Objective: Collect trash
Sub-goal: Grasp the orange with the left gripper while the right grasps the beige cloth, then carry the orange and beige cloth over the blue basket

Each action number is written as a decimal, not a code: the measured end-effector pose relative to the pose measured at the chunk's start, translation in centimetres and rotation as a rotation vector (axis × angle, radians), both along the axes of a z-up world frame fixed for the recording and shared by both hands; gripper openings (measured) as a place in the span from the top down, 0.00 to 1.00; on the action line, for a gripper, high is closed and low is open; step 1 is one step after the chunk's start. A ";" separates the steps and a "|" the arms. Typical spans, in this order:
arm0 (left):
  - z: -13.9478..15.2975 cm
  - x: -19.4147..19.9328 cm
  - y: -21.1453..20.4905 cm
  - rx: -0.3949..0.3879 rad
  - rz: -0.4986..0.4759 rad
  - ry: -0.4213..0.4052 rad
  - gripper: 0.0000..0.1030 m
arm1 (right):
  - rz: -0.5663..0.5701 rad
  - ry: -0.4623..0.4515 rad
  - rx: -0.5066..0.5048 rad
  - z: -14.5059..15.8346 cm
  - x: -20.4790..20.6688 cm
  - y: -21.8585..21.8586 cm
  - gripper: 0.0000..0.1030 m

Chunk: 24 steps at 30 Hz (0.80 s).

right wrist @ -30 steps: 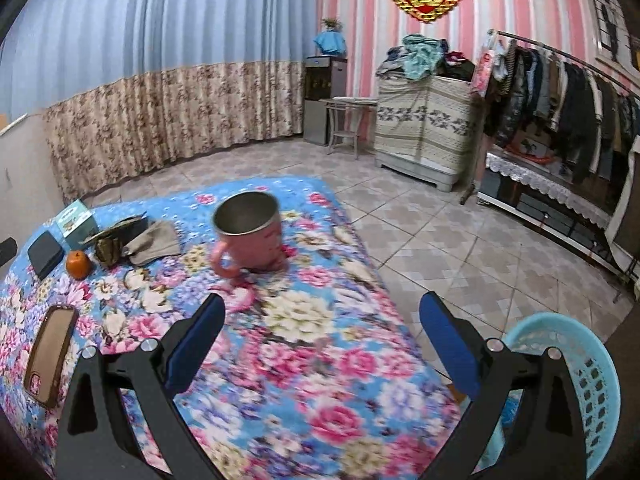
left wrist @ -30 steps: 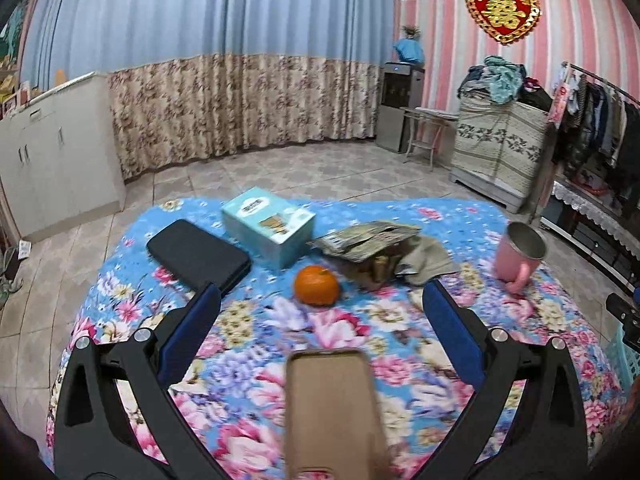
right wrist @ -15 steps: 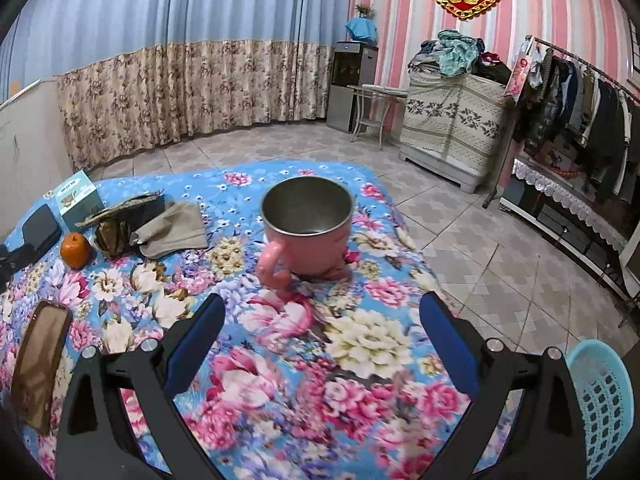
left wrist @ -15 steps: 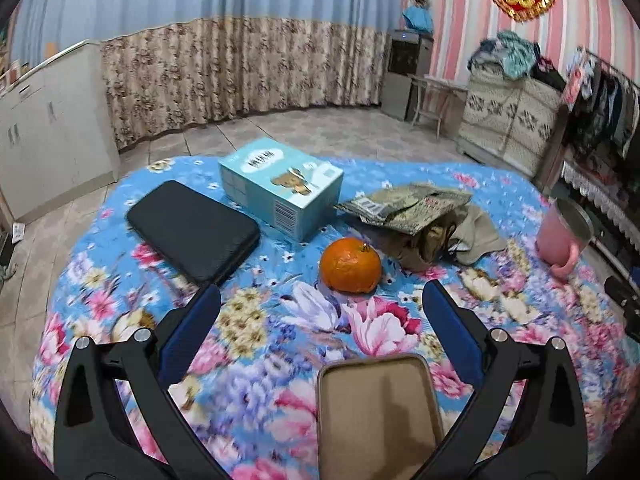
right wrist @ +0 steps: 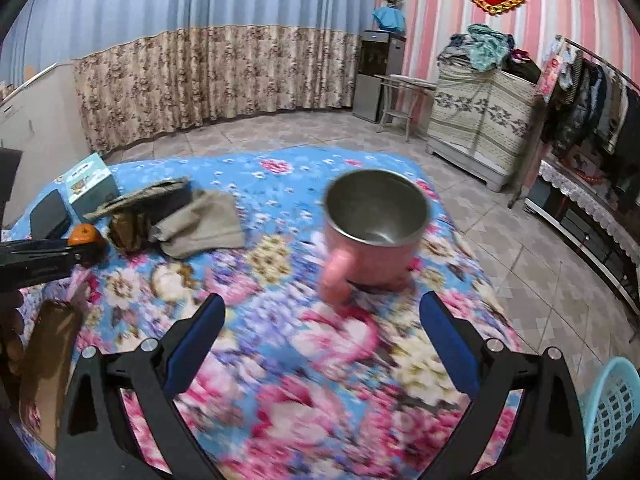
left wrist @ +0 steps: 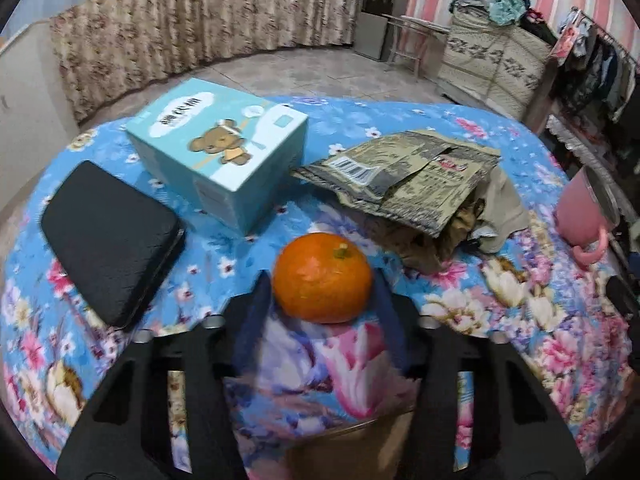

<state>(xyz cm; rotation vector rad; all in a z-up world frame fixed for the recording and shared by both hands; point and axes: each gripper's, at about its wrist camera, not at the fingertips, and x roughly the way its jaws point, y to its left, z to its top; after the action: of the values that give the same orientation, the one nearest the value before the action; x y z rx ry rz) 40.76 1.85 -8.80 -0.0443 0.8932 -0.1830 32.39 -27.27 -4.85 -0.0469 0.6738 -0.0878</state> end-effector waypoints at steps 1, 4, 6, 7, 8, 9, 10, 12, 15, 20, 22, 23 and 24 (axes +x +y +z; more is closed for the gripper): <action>0.1 -0.1 0.0 -0.003 -0.002 -0.007 0.58 | 0.009 0.000 0.004 0.1 0.4 0.5 0.07; 0.2 -0.6 0.2 -0.010 -0.018 -0.013 0.66 | 0.050 0.005 0.014 0.1 2.0 2.4 0.07; 1.0 -1.5 1.1 -0.033 -0.015 -0.016 0.68 | 0.082 0.018 0.006 -0.1 3.6 3.7 0.07; 1.3 -1.9 1.5 -0.038 -0.011 -0.027 0.68 | 0.096 0.026 0.005 -0.3 4.3 4.4 0.07; 1.9 -2.4 2.0 -0.033 -0.004 -0.051 0.68 | 0.106 0.035 0.007 -0.5 5.2 5.0 0.07; 2.1 -2.7 2.4 -0.020 0.000 -0.067 0.68 | 0.113 0.054 0.010 -0.9 6.4 5.6 0.07; 2.4 -2.9 2.7 -0.006 0.005 -0.082 0.68 | 0.114 0.071 0.012 -1.1 7.3 5.9 0.07; 2.8 -3.2 3.8 -0.001 0.016 -0.107 0.68 | 0.124 0.094 0.021 -1.5 9.0 6.7 0.07; 2.8 -2.9 5.2 -0.020 0.032 -0.113 0.68 | 0.148 0.121 0.000 -1.8 10.8 7.6 0.08; 2.8 -2.6 6.4 -0.022 0.054 -0.120 0.68 | 0.250 0.196 0.114 -2.9 13.0 8.3 0.54; 3.1 -2.5 6.5 -0.014 0.060 -0.129 0.68 | 0.285 0.194 0.114 -2.8 12.7 8.9 0.77; 3.2 -2.5 6.4 -0.012 0.061 -0.133 0.68 | 0.293 0.187 0.096 -2.7 12.4 9.2 0.80; 3.4 -2.5 6.4 -0.010 0.059 -0.136 0.68 | 0.300 0.175 0.078 -2.5 11.8 9.4 0.84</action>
<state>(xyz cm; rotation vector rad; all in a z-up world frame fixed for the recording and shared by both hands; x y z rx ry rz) 38.25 8.27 -5.43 -0.0664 0.7550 -0.1336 44.23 -17.85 -7.32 -0.0810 0.8376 0.2339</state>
